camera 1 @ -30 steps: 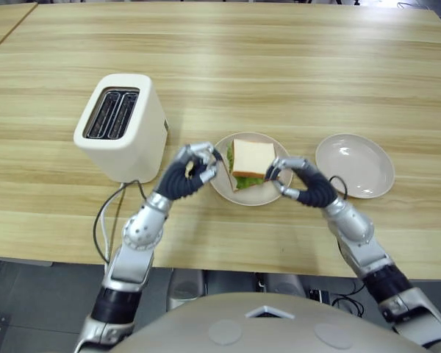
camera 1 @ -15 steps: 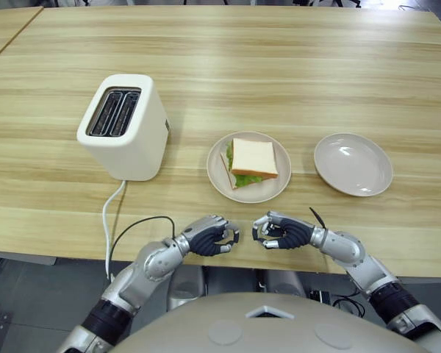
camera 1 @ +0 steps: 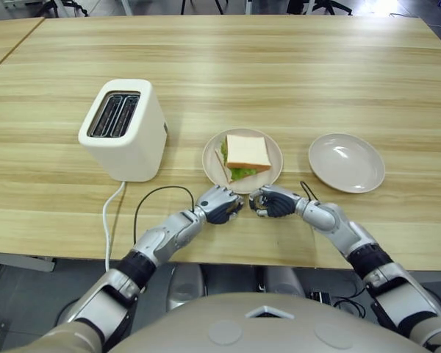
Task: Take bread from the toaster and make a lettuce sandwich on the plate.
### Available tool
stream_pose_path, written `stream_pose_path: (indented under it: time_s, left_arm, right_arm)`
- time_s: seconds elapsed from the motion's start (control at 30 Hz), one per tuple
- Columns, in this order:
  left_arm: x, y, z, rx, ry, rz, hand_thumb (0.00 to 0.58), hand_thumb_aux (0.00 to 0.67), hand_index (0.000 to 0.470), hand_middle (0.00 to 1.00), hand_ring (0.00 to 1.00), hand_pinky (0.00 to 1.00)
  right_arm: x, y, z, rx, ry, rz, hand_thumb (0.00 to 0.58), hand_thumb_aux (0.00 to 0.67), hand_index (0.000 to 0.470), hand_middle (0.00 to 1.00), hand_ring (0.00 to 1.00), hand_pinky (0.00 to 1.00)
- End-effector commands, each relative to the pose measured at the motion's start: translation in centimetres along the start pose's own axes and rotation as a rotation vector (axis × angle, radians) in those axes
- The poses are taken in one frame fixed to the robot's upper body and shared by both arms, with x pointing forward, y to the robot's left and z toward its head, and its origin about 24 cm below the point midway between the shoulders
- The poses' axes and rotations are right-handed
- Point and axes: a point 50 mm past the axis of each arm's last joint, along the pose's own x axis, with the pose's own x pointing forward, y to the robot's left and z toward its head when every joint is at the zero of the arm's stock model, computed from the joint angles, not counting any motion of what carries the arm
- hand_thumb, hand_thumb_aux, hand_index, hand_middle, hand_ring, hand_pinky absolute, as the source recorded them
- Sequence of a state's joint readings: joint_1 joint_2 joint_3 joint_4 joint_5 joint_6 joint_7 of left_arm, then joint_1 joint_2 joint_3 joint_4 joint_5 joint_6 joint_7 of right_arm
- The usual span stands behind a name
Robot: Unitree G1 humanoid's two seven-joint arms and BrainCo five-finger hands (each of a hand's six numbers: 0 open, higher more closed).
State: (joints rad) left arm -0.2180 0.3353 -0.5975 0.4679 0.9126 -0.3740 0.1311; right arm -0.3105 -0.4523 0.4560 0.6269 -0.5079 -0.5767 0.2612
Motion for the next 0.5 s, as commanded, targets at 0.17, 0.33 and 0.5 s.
stream_pose_path:
  time_s: [0.17, 0.33, 0.5]
  left_arm:
    - [1.2, -0.3, -4.8, 0.014, 0.193, -0.077, 0.580, 0.670, 0.460, 1.00, 1.00, 1.00]
    - [2.6, 0.4, -6.4, -0.037, 0.296, -0.101, 0.580, 0.670, 0.460, 1.00, 1.00, 1.00]
    - [2.9, 0.4, -6.9, -0.098, 0.373, -0.122, 0.580, 0.670, 0.460, 1.00, 1.00, 1.00]
  right_arm:
    - [2.8, -2.2, -2.2, 0.030, 0.146, 0.007, 0.580, 0.670, 0.460, 1.00, 1.00, 1.00]
    - [4.2, -3.2, -2.4, 0.077, 0.215, -0.031, 0.580, 0.670, 0.460, 1.00, 1.00, 1.00]
    - [5.1, -4.3, -2.0, 0.096, 0.252, -0.099, 0.580, 0.670, 0.460, 1.00, 1.00, 1.00]
